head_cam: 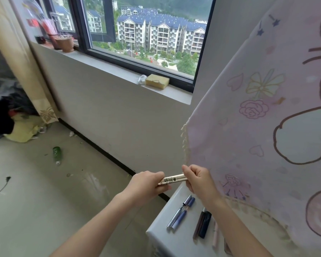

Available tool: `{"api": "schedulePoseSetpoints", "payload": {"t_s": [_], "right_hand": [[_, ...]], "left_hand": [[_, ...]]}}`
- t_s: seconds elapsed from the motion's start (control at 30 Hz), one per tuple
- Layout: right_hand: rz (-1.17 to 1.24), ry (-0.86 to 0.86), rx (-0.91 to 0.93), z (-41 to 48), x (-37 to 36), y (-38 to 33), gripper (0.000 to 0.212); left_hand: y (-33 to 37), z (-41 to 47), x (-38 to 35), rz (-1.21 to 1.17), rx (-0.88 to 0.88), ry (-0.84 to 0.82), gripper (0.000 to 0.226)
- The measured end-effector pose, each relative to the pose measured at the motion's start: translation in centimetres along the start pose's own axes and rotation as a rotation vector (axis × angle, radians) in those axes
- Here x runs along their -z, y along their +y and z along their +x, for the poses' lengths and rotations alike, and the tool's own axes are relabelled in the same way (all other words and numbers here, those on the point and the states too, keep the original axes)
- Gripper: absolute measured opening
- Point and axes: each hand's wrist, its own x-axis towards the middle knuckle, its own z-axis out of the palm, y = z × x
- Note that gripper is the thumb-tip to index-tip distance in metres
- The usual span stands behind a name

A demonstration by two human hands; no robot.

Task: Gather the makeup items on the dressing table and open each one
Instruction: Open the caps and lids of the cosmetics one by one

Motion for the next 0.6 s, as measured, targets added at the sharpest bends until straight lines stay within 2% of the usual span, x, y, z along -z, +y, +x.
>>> {"api": "schedulePoseSetpoints", "payload": {"t_s": [0.13, 0.3, 0.43, 0.6], "right_hand": [[-0.023, 0.010, 0.019, 0.0, -0.2, 0.5, 0.039], [-0.173, -0.027, 0.146, -0.2, 0.1, 0.3, 0.032], [-0.131, -0.226, 0.113, -0.2, 1.0, -0.7, 0.020], [-0.079, -0.280, 0.117, -0.5, 1.9, -1.0, 0.028]], "left_hand": [[-0.4, 0.1, -0.2, -0.075, 0.008, -0.088, 0.039], [-1.0, -0.1, -0.6, -0.368, 0.003, -0.152, 0.042], [-1.0, -0.1, -0.2, -0.247, 0.024, -0.114, 0.041], [-0.7, 0.0, 0.5, -0.210, 0.024, -0.100, 0.042]]}}
